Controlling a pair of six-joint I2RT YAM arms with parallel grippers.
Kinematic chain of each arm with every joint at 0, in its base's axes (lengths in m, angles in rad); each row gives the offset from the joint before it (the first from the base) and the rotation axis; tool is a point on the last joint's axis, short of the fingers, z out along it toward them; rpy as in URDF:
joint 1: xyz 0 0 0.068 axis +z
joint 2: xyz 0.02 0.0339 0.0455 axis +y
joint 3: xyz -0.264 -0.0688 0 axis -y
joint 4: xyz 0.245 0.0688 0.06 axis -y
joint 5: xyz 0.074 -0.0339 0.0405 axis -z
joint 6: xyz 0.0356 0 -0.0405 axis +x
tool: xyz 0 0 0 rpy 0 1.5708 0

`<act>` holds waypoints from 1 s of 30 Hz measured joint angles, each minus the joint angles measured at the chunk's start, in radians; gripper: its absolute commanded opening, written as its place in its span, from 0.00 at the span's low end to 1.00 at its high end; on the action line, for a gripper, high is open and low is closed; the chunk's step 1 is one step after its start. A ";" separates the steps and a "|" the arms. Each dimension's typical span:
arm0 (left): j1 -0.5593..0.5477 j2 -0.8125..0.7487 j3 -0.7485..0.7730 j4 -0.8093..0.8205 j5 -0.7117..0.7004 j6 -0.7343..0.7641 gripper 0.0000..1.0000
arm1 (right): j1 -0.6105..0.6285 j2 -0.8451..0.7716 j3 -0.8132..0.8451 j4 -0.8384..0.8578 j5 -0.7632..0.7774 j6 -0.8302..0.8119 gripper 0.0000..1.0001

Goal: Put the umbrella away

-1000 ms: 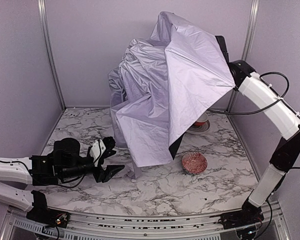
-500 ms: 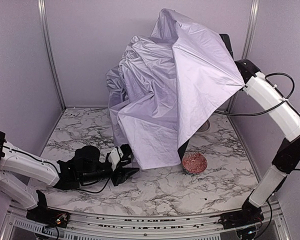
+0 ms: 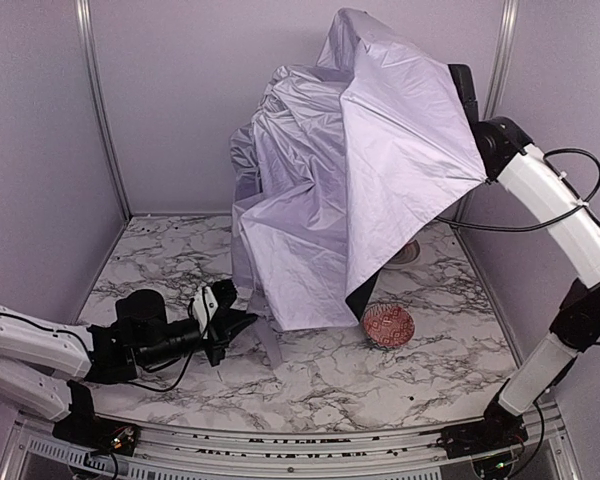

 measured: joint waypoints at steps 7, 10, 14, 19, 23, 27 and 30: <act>0.000 -0.114 0.002 -0.126 -0.078 0.091 0.00 | -0.013 -0.046 0.000 -0.005 0.107 -0.025 0.08; 0.000 -0.133 0.002 -0.181 -0.113 0.129 0.00 | -0.017 -0.056 0.000 -0.008 0.119 -0.033 0.09; 0.002 -0.121 0.034 -0.262 -0.159 0.214 0.00 | -0.007 -0.055 0.002 -0.038 0.078 -0.053 0.09; 0.025 0.007 0.171 -0.346 -0.222 0.352 0.00 | 0.075 -0.009 0.073 -0.146 0.075 -0.102 0.06; 0.077 0.060 0.230 -0.365 -0.232 0.443 0.00 | 0.130 0.005 0.074 -0.197 0.077 -0.130 0.06; 0.129 0.128 0.304 -0.363 -0.237 0.542 0.00 | 0.130 0.003 0.072 -0.194 0.109 -0.129 0.07; 0.143 0.220 0.399 -0.343 -0.235 0.598 0.00 | 0.129 -0.005 0.072 -0.177 0.132 -0.124 0.07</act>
